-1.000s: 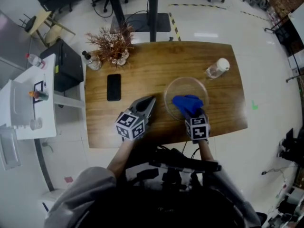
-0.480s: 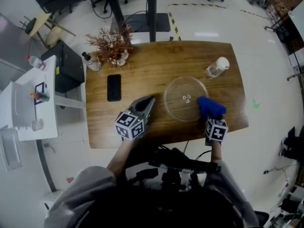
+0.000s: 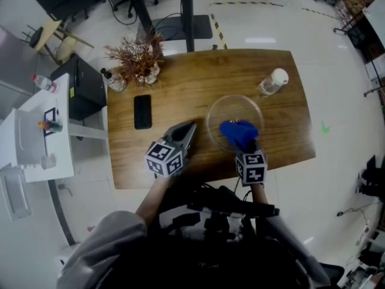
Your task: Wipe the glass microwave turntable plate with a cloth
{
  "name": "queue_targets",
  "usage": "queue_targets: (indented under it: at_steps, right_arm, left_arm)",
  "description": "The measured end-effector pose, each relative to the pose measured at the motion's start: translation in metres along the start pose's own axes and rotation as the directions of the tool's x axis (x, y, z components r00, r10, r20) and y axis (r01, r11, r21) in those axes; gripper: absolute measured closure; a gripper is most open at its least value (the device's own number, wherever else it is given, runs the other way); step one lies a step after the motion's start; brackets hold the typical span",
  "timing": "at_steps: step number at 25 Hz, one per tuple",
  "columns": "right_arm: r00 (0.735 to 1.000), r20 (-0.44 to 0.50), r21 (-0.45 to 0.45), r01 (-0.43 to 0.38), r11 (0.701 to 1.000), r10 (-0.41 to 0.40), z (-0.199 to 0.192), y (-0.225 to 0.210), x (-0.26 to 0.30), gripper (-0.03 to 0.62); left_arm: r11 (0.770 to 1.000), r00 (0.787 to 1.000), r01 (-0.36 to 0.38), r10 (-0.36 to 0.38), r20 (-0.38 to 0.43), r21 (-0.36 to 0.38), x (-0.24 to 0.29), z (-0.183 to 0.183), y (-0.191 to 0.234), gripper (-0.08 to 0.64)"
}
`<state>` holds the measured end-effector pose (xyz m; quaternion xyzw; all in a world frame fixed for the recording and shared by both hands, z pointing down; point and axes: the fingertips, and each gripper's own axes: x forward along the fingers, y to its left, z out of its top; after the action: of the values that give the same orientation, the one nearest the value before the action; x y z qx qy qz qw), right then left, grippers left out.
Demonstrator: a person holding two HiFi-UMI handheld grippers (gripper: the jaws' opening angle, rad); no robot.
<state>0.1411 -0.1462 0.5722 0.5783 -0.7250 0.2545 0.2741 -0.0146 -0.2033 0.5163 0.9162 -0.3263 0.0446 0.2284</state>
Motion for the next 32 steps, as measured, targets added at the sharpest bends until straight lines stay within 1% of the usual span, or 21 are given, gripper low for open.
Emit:
queue_targets:
  at_steps: [3, 5, 8, 10, 15, 19, 22, 26, 30, 32]
  right_arm:
    - [0.995, -0.039, -0.063, -0.093, 0.994, 0.090, -0.007, 0.041, 0.008, 0.497]
    - [0.991, -0.059, -0.089, -0.123, 0.988, 0.118, -0.013, 0.059, 0.013, 0.497]
    - [0.991, -0.077, -0.123, -0.119, 0.985, 0.111, -0.023, 0.063, 0.014, 0.497]
    - [0.992, -0.077, -0.115, -0.104, 0.988, 0.095, -0.027, 0.056, 0.012, 0.497]
    - [0.997, -0.070, -0.024, -0.035, 0.999, 0.033, -0.036, 0.027, -0.003, 0.497]
    - [0.997, -0.067, 0.065, 0.032, 0.997, -0.027, -0.050, -0.001, -0.016, 0.497]
    - [0.994, -0.068, 0.131, 0.092, 0.987, -0.084, -0.063, -0.027, -0.023, 0.497]
    - [0.986, -0.070, 0.195, 0.161, 0.968, -0.149, -0.074, -0.057, -0.033, 0.497]
    - [0.980, -0.068, 0.255, 0.197, 0.947, -0.186, -0.085, -0.074, -0.041, 0.495]
    - [0.979, -0.067, 0.271, 0.204, 0.941, -0.193, -0.089, -0.076, -0.044, 0.495]
  left_arm:
    - [1.000, 1.000, -0.005, 0.005, -0.001, -0.001, 0.000, -0.001, 0.001, 0.560]
    - [1.000, 1.000, -0.006, 0.006, -0.001, -0.002, -0.001, -0.001, 0.001, 0.560]
    - [1.000, 1.000, -0.005, 0.005, -0.004, -0.001, -0.001, -0.002, 0.000, 0.560]
    - [1.000, 1.000, -0.005, 0.005, -0.007, 0.000, 0.000, -0.004, 0.000, 0.560]
    - [1.000, 1.000, 0.002, -0.002, -0.012, 0.001, 0.002, -0.005, -0.004, 0.560]
    - [1.000, 1.000, 0.011, -0.011, -0.018, 0.001, 0.003, -0.006, -0.007, 0.560]
    - [1.000, 1.000, 0.016, -0.016, -0.023, 0.006, 0.004, -0.008, -0.008, 0.560]
    - [1.000, 1.000, 0.015, -0.015, -0.025, 0.011, 0.004, -0.007, -0.009, 0.560]
    - [1.000, 0.999, 0.017, -0.017, -0.028, 0.018, 0.004, -0.009, -0.012, 0.560]
    - [1.000, 0.999, 0.021, -0.020, -0.029, 0.021, 0.004, -0.010, -0.014, 0.560]
